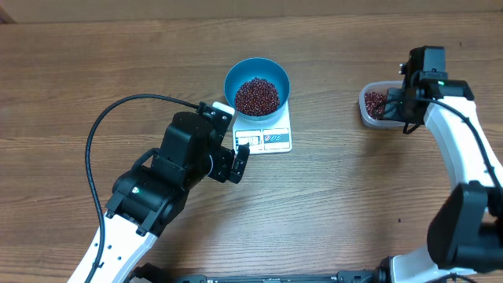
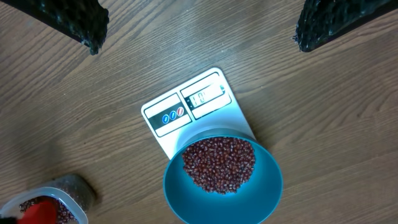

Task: Scoop item into bowl and weigh 150g on scale
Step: 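Lower the scoop into the bean tub with the right gripper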

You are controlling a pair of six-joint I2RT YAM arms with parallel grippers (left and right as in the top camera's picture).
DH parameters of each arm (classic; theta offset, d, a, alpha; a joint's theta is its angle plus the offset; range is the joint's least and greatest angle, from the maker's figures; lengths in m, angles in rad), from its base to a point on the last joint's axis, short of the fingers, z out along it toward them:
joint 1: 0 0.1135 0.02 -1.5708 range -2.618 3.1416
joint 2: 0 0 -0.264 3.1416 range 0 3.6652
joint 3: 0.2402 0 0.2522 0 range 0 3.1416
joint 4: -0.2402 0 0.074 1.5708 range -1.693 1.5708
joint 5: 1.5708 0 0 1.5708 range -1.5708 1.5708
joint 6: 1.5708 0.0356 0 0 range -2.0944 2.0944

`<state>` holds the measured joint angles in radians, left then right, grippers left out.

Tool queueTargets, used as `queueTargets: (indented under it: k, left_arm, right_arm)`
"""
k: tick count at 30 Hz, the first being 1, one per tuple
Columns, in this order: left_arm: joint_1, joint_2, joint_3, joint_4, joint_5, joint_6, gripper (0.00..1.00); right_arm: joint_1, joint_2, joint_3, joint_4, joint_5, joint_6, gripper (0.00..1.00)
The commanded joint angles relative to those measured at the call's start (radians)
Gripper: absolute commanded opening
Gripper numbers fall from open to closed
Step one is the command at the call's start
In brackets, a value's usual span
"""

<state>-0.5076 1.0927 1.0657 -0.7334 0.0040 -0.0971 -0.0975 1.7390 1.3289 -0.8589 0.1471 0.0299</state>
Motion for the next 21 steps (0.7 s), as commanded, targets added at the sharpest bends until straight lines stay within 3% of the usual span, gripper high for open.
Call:
queueTargets:
  k: [1, 21]
  left_arm:
    - [0.007, 0.000, -0.006, 0.000, -0.008, 0.008, 1.00]
    - [0.007, 0.000, -0.006, 0.000, -0.008, 0.008, 1.00]
  right_arm:
    - [-0.003, 0.035, 0.012, 0.011, -0.006, -0.005, 0.04]
    - [-0.022, 0.052, 0.013, -0.001, -0.346, -0.155, 0.04]
